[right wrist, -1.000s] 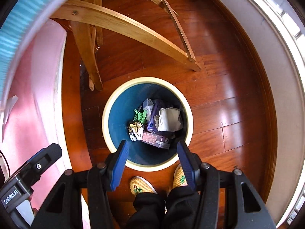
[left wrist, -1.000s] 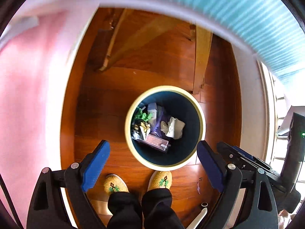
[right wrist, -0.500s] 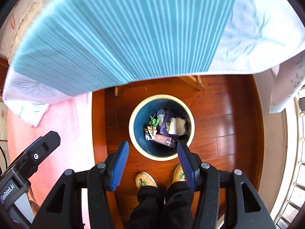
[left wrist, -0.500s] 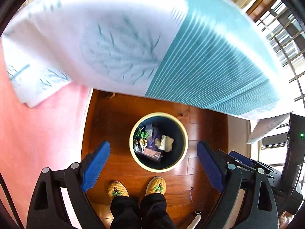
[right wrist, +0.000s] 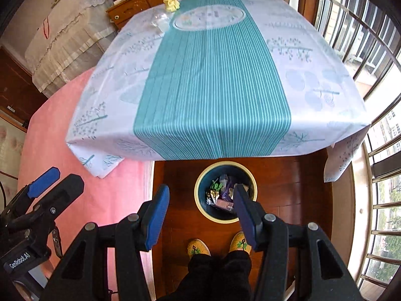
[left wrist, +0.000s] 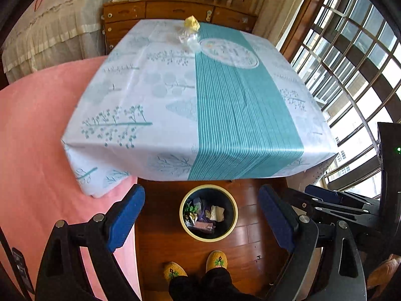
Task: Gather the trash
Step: 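Raise both tools from the bin back toward the table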
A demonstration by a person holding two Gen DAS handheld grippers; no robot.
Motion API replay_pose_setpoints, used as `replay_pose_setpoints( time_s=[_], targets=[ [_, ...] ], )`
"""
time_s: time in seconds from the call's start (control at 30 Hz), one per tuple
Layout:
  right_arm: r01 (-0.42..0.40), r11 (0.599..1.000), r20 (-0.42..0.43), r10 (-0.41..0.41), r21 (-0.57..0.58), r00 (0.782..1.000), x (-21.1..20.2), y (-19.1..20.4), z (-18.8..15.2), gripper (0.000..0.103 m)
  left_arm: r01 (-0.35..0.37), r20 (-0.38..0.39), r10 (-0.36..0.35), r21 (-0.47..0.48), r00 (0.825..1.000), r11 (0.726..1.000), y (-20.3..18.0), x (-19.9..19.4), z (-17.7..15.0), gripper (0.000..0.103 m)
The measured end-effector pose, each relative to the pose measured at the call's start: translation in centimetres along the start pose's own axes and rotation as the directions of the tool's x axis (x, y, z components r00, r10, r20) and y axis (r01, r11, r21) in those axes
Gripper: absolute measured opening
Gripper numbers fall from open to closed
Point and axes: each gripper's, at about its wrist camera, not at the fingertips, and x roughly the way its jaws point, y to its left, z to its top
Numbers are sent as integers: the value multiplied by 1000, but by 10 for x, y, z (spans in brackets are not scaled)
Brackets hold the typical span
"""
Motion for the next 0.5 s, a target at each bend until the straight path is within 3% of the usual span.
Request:
replay_pose_setpoints(
  time_s=[0.23, 0.5],
  targets=[
    [2, 999, 147, 4, -39, 989, -60, 28, 32, 54, -14, 135, 9, 35, 991, 999, 7, -66, 40, 91],
    [3, 997, 288, 20, -77, 958, -98, 48, 69, 54, -20, 236, 8, 48, 972, 999, 19, -98, 82, 91]
  ],
)
